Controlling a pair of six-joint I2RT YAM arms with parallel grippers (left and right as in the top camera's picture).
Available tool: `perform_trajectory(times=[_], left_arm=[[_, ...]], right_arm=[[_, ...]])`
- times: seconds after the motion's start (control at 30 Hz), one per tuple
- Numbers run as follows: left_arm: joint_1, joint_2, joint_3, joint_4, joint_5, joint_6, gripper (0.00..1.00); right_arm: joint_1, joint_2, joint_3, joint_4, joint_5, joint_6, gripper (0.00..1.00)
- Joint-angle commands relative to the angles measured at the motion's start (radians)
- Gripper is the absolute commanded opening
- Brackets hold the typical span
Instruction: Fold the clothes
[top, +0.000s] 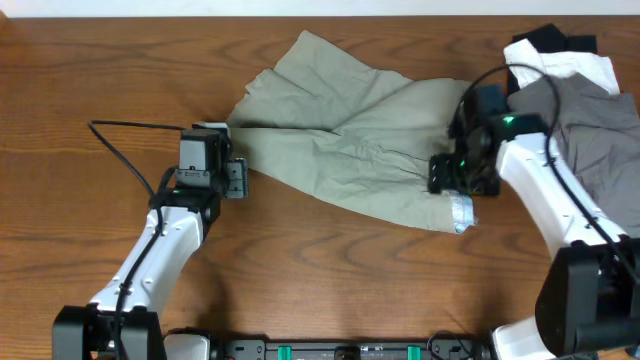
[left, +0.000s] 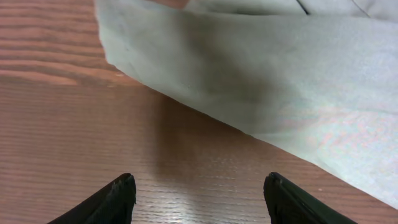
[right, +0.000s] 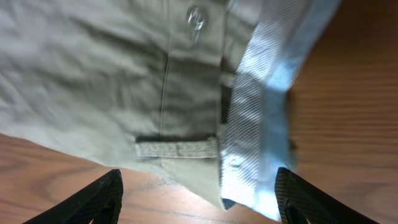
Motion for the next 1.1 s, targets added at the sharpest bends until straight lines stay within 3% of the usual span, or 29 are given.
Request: perform_trajectory(times=[0.0,0.23,0.5,0.57,0.6,0.63,0.7,0.93,1.07], left_arm=[[0.004,-0.002,0.009,0.001,0.021,-0.016,0.68],[0.004,-0.002,0.009,0.001,0.021,-0.016,0.68],[0.004,-0.002,0.009,0.001,0.021,-0.016,0.68],[0.004,-0.002,0.009,0.001,0.021,-0.016,0.68],[0.004,-0.002,0.009,0.001,0.021,-0.016,0.68],[0.004,-0.002,0.009,0.001,0.021,-0.016,0.68],[0.004,-0.002,0.009,0.002,0.021,-0.016,0.68],[0.004,-0.002,0.009,0.002,0.021,-0.016,0.67],[0.004,-0.002,0.009,0.002,0.021,-0.016,0.67]], right_arm=[[0.016,-0.003,-0.062,0.014,0.101,0.084,0.76],[-0.003,-0.003,-0.170,0.060,0.182,0.170,0.76],[-0.003,-0.003,-0.320,0.309,-0.008,0.116,0.75],[-0.003,-0.003,-0.336,0.332,-0.014,0.117,0.67],[-0.003,-0.003,-0.336,0.331,-0.010,0.117,0.57],[-0.004,-0.003,-0.335,0.331,-0.010,0.117,0.41],[-0.005,-0.007,-0.323,0.320,-0.023,0.117,0.01],[-0.007,-0.082,-0.140,0.147,-0.528,-0.067,0.02],[-0.021,-0.135,-0.027,0.075,-0.468,-0.074,0.04]])
